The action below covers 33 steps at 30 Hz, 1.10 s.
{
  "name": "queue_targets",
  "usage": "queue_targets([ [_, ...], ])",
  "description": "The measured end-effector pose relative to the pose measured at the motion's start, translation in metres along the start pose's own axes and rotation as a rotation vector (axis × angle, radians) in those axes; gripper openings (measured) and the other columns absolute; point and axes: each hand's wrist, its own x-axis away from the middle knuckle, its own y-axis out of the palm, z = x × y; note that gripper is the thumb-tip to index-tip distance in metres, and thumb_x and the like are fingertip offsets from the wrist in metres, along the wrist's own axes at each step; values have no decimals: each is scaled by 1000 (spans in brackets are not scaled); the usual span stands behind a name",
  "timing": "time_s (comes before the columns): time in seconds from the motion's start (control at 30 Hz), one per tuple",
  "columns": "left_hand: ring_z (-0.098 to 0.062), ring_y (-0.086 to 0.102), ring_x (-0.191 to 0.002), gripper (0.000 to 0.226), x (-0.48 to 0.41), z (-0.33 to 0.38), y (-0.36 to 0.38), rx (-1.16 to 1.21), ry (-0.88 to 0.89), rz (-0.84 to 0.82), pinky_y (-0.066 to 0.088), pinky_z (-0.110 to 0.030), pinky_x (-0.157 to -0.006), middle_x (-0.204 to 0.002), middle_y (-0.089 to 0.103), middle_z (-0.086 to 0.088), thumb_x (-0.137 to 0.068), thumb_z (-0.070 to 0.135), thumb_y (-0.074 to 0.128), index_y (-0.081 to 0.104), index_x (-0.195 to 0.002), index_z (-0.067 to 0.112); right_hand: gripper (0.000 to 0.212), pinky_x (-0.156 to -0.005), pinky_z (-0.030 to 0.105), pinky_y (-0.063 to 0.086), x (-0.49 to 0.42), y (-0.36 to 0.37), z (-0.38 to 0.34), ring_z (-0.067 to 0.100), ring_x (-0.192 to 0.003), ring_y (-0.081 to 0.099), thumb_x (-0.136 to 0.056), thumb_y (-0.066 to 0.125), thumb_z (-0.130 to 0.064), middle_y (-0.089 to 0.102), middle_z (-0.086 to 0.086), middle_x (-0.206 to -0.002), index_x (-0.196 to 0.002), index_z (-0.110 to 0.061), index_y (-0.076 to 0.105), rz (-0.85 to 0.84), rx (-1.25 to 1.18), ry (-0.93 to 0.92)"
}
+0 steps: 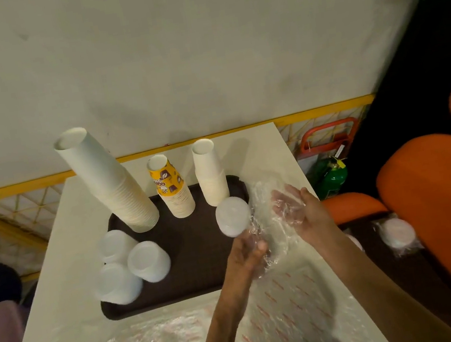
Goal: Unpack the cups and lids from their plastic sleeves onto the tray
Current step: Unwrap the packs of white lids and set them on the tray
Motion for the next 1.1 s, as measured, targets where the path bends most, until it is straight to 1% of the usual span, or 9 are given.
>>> queue_targets([
  [0.13, -4, 58, -112, 87, 17, -2, 10, -64, 44, 29, 52, -20, -86, -128, 54, 9, -57, 38, 85, 41, -132, 30, 30, -94, 39, 47, 9, 5, 0, 22, -70, 67, -105, 28, -28, 70, 15, -79, -97, -13, 53, 46, -226, -53],
  [0.27, -8, 66, -91, 43, 24, -2, 16, -25, 190, 274, 56, -24, -75, -103, 65, 2, -75, 16, 79, 56, -111, 15, 27, -50, 29, 56, 19, 2, -2, 23, -68, 68, -103, 36, -28, 63, 16, -101, -115, -9, 52, 32, -302, -44],
  [0.3, -13, 67, -87, 33, 23, 1, 14, -24, 225, 316, 55, -25, -73, -96, 68, -1, -76, 19, 78, 61, -103, 11, 27, -50, 30, 56, 22, 2, -3, 22, -66, 69, -102, 39, -30, 62, 15, -101, -118, -10, 48, 37, -280, -47],
  [0.43, -26, 68, -87, 16, 22, 19, 7, -46, 247, 368, 56, -36, -81, -93, 71, -15, -86, 20, 65, 66, -93, 6, 50, -81, 44, 50, 46, 3, -11, 31, -99, 61, -90, 48, -56, 56, 16, -110, -123, -19, 41, -79, -127, 15],
  [0.57, -20, 67, -82, 14, 21, 33, 4, -26, 223, 429, 56, -20, -66, -94, 70, -13, -91, 18, 60, 65, -97, 7, 62, -86, 44, 48, 73, 5, -5, 30, -108, 59, -79, 53, -59, 52, 14, -129, -130, -29, 35, -280, 343, -9],
  [0.7, -13, 66, -69, 10, 22, 43, 3, -41, 196, 494, 55, -20, -61, -82, 69, -3, -92, 19, 58, 63, -83, 18, 82, -85, 28, 50, 82, 0, 10, 10, -91, 64, -81, 69, -35, 60, 2, -116, -146, -27, 18, -300, 688, -204],
  [0.83, -5, 65, -52, 11, 25, 53, -2, -19, 149, 497, 54, -19, -56, -80, 67, -1, -94, 19, 57, 58, -83, 21, 72, -66, 10, 49, 82, -4, 18, 9, -95, 60, -76, 77, -22, 53, -6, -120, -135, -33, 37, -285, 833, -546],
  [0.97, -11, 63, -57, 11, 29, 66, -8, 45, 41, 488, 52, -22, -59, -87, 65, -9, -94, 18, 57, 54, -83, 20, 60, -77, 5, 45, 81, -10, 23, 5, -95, 58, -72, 81, -14, 50, -8, -125, -118, -39, 52, -461, 1096, -952],
  [1.1, -15, 59, -62, 8, 32, 76, -15, 32, -5, 459, 51, -18, -52, -86, 64, -14, -93, 14, 58, 52, -87, 14, 31, -82, 8, 46, 74, -5, 23, 5, -92, 59, -79, 75, -10, 59, -2, -116, -107, -22, 70, -404, 1134, -1115],
])
